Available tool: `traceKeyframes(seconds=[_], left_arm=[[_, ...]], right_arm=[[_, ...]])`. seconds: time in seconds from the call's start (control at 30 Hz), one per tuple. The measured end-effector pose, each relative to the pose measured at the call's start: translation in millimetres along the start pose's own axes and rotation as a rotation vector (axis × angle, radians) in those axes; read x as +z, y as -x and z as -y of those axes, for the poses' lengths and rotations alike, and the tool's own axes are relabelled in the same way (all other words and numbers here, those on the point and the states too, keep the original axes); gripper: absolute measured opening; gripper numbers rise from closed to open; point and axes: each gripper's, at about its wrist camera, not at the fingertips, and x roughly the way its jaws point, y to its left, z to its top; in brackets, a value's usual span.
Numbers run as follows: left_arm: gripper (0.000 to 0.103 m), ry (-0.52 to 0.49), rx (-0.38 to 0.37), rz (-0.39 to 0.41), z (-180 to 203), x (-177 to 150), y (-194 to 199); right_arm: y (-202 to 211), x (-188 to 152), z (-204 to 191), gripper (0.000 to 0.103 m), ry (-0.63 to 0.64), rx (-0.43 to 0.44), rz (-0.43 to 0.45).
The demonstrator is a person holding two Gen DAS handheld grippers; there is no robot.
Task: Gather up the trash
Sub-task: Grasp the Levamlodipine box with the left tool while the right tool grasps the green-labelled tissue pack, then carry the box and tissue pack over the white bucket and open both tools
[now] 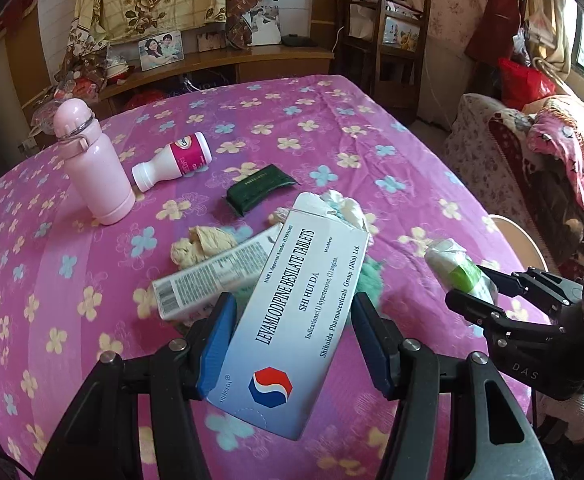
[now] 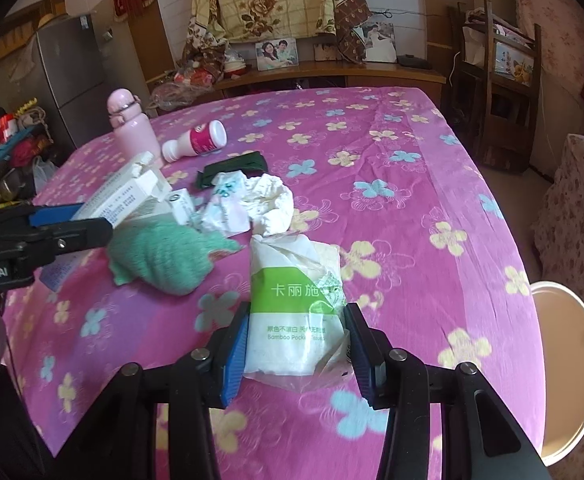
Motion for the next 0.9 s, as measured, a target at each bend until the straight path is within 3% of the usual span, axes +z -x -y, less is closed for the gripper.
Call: traceKeyframes(seconds=[0.43,0.9], left_arm=[[0.061,0.027,-0.016,-0.003,30,-27,10],[0.061,-0.013,-0.047,-0.014,76,-37,3]], right_arm=[[32,-19,1,0.048,-0.025,0.003,0.020],[51,-37,28,0.048,-0.071,-0.027,0.023]])
